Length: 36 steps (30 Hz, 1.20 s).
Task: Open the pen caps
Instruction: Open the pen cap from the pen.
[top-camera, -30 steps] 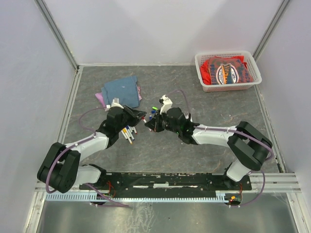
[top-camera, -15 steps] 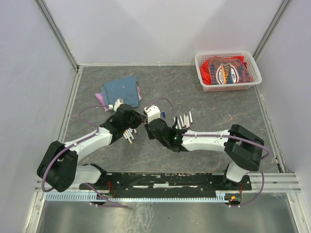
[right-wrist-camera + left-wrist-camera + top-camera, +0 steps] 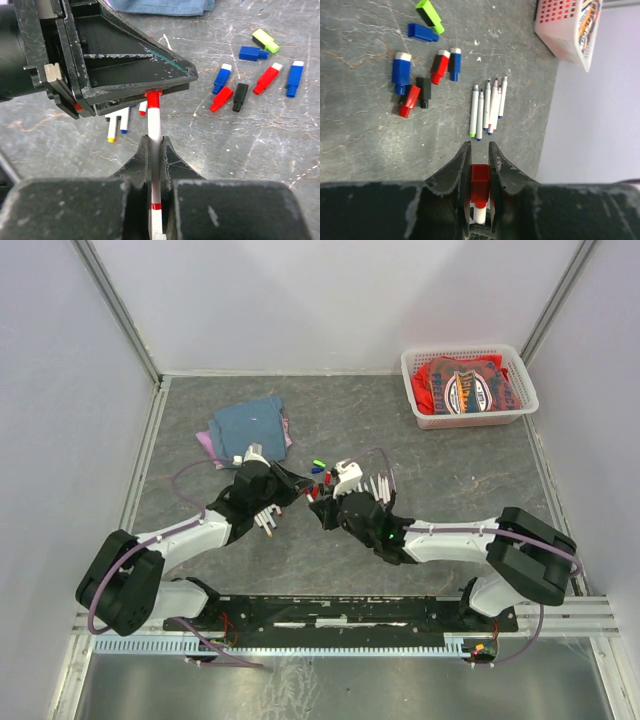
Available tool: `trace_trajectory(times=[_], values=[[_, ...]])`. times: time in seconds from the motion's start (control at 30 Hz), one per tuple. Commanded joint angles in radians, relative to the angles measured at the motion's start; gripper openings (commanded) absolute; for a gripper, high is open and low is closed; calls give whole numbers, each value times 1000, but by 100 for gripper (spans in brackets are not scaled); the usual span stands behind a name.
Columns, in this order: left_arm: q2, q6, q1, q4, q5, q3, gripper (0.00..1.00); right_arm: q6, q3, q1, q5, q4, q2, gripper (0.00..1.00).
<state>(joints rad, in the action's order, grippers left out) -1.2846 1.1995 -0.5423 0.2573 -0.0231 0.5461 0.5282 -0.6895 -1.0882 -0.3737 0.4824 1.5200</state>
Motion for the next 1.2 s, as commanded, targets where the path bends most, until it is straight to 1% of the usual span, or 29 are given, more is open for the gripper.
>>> trace_trajectory(times=[0.0, 0.13, 0.3, 0.47, 0.67, 0.8, 0.9, 1.0, 1.07, 1.17], values=[[29, 36, 50, 281, 53, -15, 3, 137, 96, 45, 154, 96, -68, 1], [48, 17, 63, 339, 31, -27, 3, 224, 151, 96, 251, 233, -72, 1], [50, 28, 76, 395, 10, -46, 3, 318, 203, 142, 340, 413, -22, 1], [48, 42, 93, 427, -8, -59, 3, 337, 216, 151, 372, 471, 7, 1], [40, 97, 108, 487, -23, -91, 3, 338, 230, 155, 377, 496, 18, 1], [30, 120, 121, 564, -49, -106, 3, 383, 251, 166, 413, 600, 63, 1], [31, 121, 127, 585, -58, -111, 3, 404, 257, 170, 428, 647, 86, 1], [32, 133, 131, 616, -62, -120, 3, 404, 256, 171, 433, 652, 95, 1], [30, 139, 133, 620, -68, -116, 3, 381, 249, 169, 430, 616, 80, 1], [38, 125, 134, 528, -58, -84, 3, 314, 232, 158, 389, 449, 26, 1]])
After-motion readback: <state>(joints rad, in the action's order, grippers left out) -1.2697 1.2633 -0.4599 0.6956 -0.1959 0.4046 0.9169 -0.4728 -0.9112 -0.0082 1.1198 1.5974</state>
